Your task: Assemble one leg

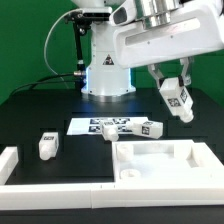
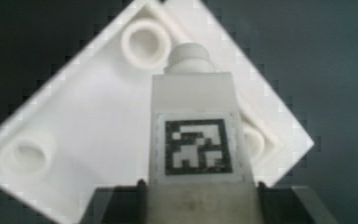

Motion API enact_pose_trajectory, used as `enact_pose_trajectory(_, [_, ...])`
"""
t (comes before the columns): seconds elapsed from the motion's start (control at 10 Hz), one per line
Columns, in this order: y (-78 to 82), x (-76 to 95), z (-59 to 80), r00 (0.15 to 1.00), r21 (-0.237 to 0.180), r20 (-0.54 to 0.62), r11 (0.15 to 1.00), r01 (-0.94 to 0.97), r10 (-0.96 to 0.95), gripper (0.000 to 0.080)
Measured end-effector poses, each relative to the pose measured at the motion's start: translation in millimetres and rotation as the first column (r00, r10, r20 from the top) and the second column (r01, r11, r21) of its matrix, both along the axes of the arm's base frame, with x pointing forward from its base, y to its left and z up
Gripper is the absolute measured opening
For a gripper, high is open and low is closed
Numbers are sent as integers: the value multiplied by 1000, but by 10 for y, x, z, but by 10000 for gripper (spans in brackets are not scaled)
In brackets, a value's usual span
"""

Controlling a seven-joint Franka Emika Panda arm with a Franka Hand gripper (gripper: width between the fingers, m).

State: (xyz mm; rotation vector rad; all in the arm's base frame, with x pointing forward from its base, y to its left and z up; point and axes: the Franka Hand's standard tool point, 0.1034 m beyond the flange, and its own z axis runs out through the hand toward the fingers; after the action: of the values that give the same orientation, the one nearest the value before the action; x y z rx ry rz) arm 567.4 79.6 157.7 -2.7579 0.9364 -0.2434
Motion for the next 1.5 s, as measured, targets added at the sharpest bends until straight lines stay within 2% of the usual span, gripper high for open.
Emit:
enact_pose_trajectory(0.1, [65,65,39,996,-54,41,995,-78,81,285])
enact_pose_trajectory(0.2, [202,94,66,987,-92,77,987,-132,139,285])
enact_pose_trajectory(0.3, [435,39,89,990,-68,130,997,-47,56,285])
enact_pose_trajectory(0.4, [523,-27,50,987,-76,137,994,-78,88,285])
enact_pose_trajectory(0.6, [473,-7,51,986,-74,137,994,-84,93,285])
enact_pose_trajectory(0.7, [395,13,45,971,-122,143,977,-173,190,285])
enact_pose_trajectory(0.8, [339,109,105,950,-168,156,956,-243,269,285])
enact_pose_trajectory(0.9, [402,171,178,941,-183,170,948,-261,292,285])
enact_pose_trajectory(1.0, [534,150,205,935,-184,173,943,-277,309,285])
enact_pose_trajectory(1.3, [504,142,167,936,-179,168,943,-280,310,286])
enact_pose_trajectory(1.4, [488,138,154,929,-189,167,936,-298,329,286])
enact_pose_trajectory(1.5, [411,112,103,905,-226,163,908,-354,393,286])
